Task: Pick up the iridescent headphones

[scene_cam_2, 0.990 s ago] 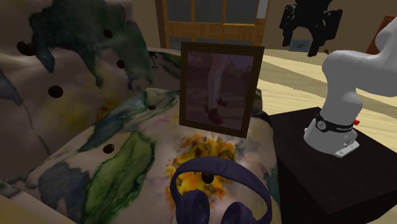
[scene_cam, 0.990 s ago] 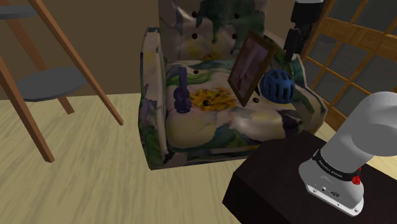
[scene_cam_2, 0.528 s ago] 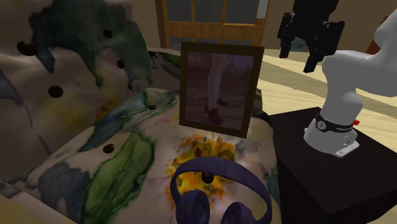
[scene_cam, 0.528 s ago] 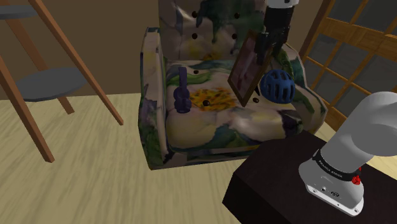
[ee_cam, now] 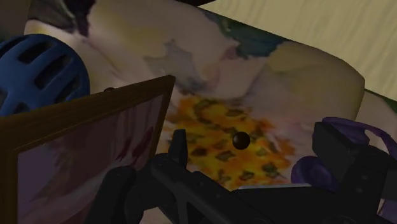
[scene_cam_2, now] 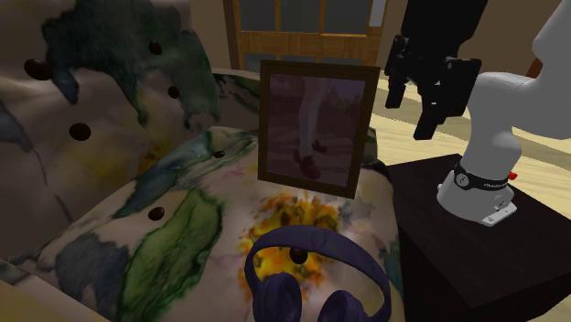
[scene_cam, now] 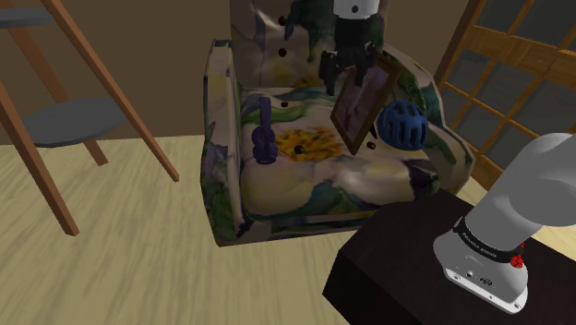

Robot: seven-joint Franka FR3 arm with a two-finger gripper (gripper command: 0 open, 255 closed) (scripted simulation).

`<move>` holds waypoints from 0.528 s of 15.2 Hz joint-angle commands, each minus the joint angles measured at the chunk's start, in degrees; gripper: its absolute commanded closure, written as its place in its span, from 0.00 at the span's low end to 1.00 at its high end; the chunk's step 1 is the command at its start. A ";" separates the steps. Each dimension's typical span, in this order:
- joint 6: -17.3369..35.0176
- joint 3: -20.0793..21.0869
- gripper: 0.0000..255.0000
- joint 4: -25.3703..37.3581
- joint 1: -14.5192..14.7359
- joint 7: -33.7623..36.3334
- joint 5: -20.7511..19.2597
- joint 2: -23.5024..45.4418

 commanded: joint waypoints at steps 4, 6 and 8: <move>2.23 3.61 0.00 9.00 0.06 9.85 -2.11 10.56; 2.55 4.59 0.00 13.26 0.25 13.50 -3.58 15.03; 2.52 5.29 0.00 17.94 0.69 17.08 -5.26 19.65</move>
